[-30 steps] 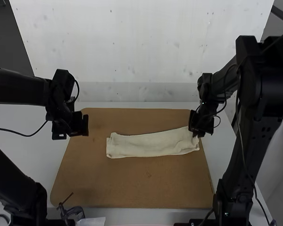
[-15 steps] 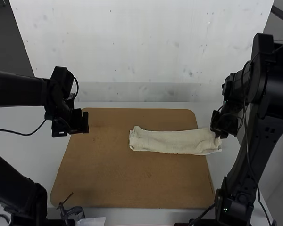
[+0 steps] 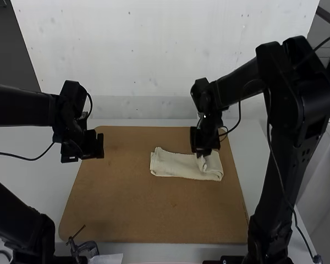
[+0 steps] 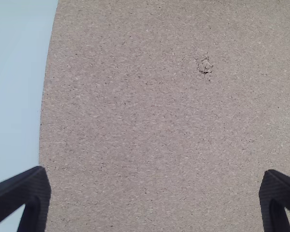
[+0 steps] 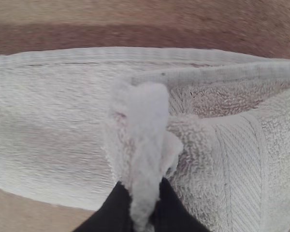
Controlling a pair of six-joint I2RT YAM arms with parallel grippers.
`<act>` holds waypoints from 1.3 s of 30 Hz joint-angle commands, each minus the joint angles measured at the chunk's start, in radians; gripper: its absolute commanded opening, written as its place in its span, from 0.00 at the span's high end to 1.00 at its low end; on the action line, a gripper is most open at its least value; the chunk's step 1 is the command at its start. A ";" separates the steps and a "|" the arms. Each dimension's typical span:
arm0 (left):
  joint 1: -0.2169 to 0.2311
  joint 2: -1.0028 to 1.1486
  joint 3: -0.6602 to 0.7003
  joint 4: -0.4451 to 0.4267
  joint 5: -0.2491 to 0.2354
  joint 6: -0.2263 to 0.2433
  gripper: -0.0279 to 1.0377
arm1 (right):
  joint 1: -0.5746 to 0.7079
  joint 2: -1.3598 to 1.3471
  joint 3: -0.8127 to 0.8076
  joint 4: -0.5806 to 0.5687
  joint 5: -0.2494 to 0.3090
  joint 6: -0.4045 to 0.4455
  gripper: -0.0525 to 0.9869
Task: Fold the towel.
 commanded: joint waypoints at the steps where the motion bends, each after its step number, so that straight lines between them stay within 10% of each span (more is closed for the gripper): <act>1: -0.006 -0.020 -0.003 0.006 0.008 0.003 0.07 | 0.093 0.053 0.121 -0.010 0.040 0.126 0.94; 28: 0.053 -0.042 -0.044 0.021 0.010 0.043 0.07 | 0.337 0.366 0.483 -0.140 0.086 0.235 0.92; 32: 0.057 -0.037 -0.055 0.036 0.010 0.043 0.07 | 0.335 0.321 0.489 -0.144 0.060 0.242 0.51; 36: 0.060 -0.026 -0.069 0.053 0.012 0.043 0.07 | 0.334 0.209 0.491 -0.153 0.056 0.249 0.53; 39: 0.057 -0.026 -0.076 0.061 0.012 0.041 0.07 | 0.323 0.139 0.471 -0.133 0.059 0.245 0.88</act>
